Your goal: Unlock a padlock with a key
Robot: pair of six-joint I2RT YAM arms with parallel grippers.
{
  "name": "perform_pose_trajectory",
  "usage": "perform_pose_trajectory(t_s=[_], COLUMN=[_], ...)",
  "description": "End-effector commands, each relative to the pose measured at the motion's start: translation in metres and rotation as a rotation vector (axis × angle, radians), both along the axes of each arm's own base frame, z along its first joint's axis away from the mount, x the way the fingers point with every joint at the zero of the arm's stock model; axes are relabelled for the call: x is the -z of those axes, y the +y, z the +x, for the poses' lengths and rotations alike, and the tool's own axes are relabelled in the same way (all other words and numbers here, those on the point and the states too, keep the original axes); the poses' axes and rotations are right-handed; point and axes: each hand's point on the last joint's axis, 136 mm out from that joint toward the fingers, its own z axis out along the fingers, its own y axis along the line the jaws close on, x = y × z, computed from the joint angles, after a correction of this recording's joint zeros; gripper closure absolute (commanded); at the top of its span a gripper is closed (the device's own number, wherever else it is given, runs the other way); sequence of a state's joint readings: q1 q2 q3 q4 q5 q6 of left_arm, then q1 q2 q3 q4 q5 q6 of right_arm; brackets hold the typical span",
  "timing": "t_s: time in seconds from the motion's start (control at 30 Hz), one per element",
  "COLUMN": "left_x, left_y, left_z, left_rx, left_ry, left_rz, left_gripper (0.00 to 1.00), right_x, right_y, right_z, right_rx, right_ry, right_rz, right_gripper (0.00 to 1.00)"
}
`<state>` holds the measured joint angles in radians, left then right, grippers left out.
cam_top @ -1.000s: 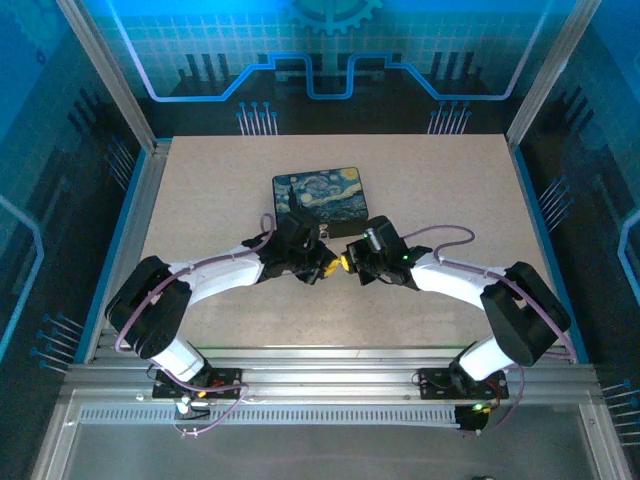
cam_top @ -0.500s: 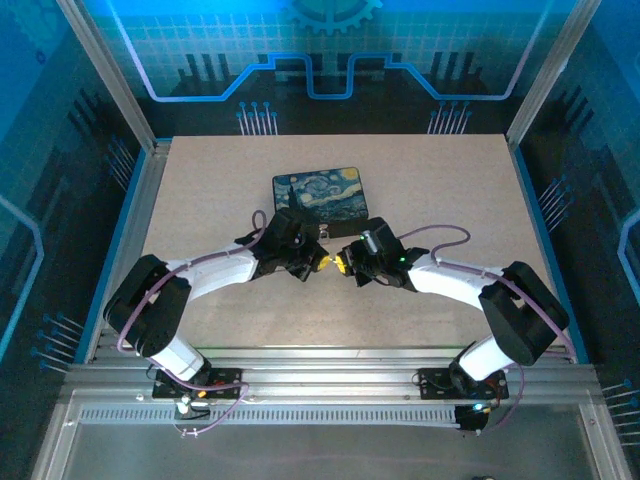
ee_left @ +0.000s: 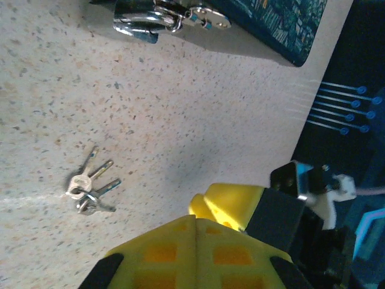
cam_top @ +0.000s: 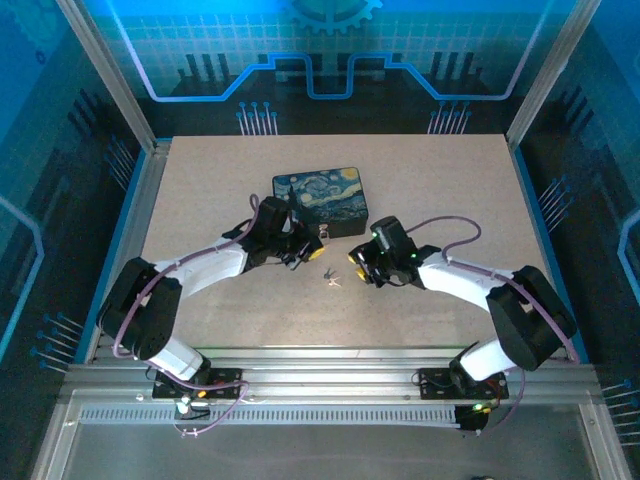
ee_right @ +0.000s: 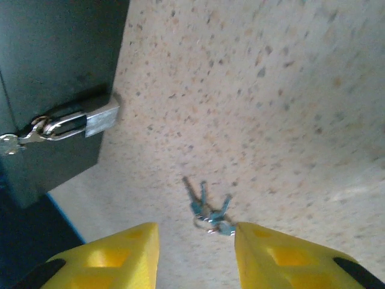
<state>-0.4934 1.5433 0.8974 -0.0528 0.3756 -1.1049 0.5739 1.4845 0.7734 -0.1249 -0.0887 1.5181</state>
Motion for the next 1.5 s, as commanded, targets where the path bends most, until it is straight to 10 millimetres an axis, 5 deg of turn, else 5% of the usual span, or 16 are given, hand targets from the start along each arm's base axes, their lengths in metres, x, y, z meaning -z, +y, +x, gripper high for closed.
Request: perform_pose_trajectory(t_s=[0.0,0.3,0.57,1.13,1.47], left_x=[-0.010,-0.011,-0.016,-0.020,-0.021], left_y=[0.027,0.084,0.091,0.093,0.091], left_z=[-0.006,-0.007,-0.010,-0.011,-0.010], left_rx=[0.039,-0.069,-0.062,-0.057,-0.056], left_ry=[-0.054,-0.039,-0.061,-0.082,-0.087], left_rz=[0.147,0.242,0.283,0.287,0.281], left_gripper=[1.00,0.85,0.83,0.83,0.83], right_x=[-0.010,0.004,0.012,0.059,0.025], right_y=[0.016,0.067,0.076,0.056,0.073], right_z=[0.003,-0.010,-0.012,-0.018,-0.008], right_rx=[-0.347,-0.669,-0.812,-0.811,-0.812], right_ry=[-0.106,-0.107,-0.074,0.009,-0.086], right_rz=[-0.133,-0.266,-0.477,-0.648,-0.658], right_gripper=[0.60,0.59,0.63,0.63,0.61])
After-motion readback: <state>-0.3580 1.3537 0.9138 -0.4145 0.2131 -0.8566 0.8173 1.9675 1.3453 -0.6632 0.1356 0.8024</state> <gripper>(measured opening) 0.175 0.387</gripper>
